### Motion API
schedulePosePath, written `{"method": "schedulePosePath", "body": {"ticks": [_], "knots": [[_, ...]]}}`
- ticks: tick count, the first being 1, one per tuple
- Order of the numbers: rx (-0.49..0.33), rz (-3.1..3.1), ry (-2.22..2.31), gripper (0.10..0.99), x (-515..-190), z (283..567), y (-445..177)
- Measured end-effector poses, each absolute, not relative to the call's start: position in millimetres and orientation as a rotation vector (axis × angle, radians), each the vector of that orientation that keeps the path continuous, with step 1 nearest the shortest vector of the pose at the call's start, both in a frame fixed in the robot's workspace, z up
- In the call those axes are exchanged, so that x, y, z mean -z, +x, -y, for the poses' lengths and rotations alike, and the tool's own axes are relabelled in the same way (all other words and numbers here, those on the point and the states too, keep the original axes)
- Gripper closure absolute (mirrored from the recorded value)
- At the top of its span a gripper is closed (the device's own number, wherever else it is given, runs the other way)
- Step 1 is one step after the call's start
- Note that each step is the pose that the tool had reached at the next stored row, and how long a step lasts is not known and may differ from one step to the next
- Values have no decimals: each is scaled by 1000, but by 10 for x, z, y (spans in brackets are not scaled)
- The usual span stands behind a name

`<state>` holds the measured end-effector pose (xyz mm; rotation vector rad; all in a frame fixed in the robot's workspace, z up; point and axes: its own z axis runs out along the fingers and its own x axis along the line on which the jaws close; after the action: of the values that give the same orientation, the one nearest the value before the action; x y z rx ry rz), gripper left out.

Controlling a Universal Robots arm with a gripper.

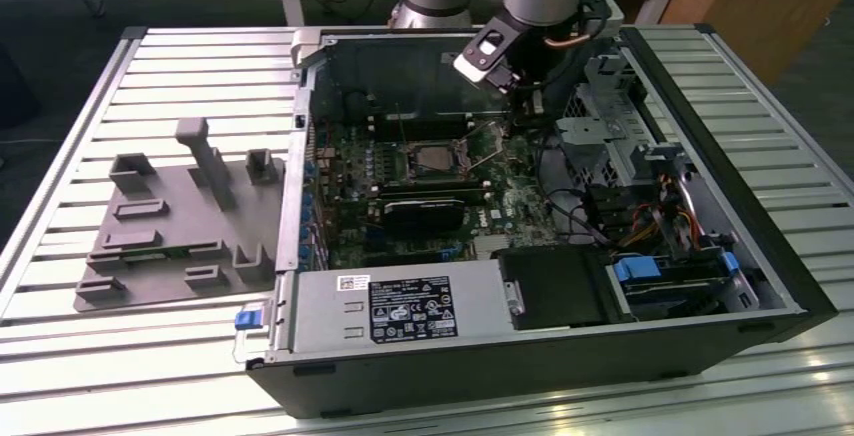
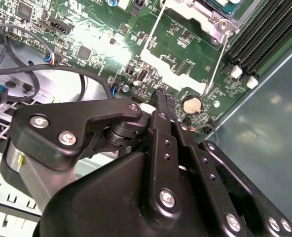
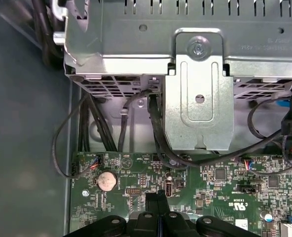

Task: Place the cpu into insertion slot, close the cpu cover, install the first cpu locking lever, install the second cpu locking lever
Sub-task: 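Close the cpu cover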

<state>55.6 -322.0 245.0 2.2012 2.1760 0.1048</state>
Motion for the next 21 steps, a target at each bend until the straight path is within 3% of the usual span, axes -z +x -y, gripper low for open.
{"method": "schedulePosePath", "body": {"ticks": [21], "knots": [[-79, -2187, 2213, 980, -2361, 3221, 562]]}}
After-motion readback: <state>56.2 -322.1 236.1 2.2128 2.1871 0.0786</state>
